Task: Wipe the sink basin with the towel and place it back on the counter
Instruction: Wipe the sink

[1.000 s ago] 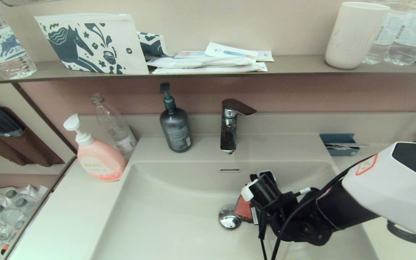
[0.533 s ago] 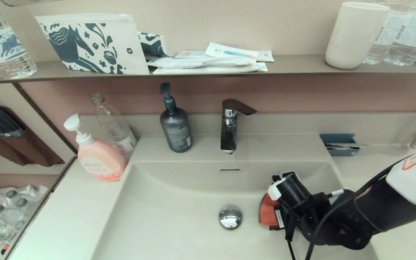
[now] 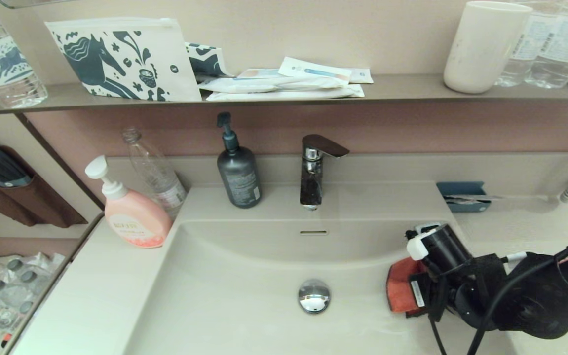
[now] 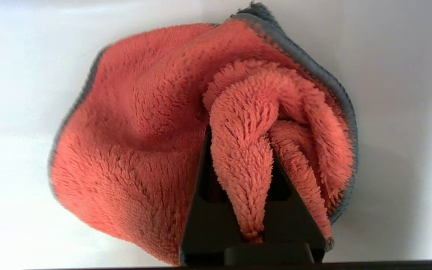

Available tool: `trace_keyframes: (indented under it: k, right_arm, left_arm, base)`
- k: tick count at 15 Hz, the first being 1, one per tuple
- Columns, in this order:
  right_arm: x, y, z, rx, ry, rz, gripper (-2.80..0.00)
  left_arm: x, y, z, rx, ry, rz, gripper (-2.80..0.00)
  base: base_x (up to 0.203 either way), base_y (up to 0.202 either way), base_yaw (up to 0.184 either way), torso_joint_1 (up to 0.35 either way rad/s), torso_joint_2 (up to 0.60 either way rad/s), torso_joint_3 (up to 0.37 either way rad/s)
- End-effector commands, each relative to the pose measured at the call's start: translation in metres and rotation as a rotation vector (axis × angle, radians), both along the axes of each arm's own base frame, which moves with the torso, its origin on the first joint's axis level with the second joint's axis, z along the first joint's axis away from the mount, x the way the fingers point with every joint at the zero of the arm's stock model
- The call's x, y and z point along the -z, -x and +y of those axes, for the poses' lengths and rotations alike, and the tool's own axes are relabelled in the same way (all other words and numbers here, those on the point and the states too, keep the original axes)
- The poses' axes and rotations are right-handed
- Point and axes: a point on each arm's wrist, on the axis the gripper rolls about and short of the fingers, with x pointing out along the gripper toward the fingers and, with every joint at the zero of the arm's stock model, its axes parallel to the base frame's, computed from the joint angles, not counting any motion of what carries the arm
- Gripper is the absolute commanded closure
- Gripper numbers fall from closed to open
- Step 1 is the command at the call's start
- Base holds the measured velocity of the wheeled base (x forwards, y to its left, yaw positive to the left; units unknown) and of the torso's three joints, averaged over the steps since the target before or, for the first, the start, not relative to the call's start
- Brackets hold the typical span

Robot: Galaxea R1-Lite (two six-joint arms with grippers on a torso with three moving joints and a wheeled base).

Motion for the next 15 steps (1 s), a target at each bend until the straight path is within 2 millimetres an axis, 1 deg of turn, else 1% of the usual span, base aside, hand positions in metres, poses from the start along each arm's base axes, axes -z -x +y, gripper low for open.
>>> trace_keyframes:
  k: [1,4,6,9,15]
  right_arm:
    - [-0.024,0.007,-0.009,0.006,-0.033,-0.074,0.0]
    - [-0.036,0.012,-0.016,0.018,-0.038,-0.089,0.0]
    - [-0.048,0.016,-0.021,0.017,-0.045,-0.119,0.0]
    - [-0.074,0.027,-0.028,0.005,-0.074,-0.199,0.0]
    - [-0.118,0.055,-0.042,-0.009,-0.163,-0.344,0.0]
  left_arm:
    - [0.0,0.0,0.0,0.0,0.0,0.0,0.0]
    - [0.0,0.0,0.0,0.0,0.0,0.0,0.0]
    - [0.0,0.0,0.0,0.0,0.0,0.0,0.0]
    - [0.0,0.0,0.0,0.0,0.0,0.0,0.0]
    - [0.0,0.0,0.0,0.0,0.0,0.0,0.0]
  base:
    - [0.0,0.0,0.0,0.0,0.0,0.0]
    - [0.0,0.0,0.0,0.0,0.0,0.0]
    - [0.0,0.0,0.0,0.0,0.0,0.0]
    - [0.0,0.0,0.0,0.0,0.0,0.0]
    - [0.0,0.0,0.0,0.0,0.0,0.0]
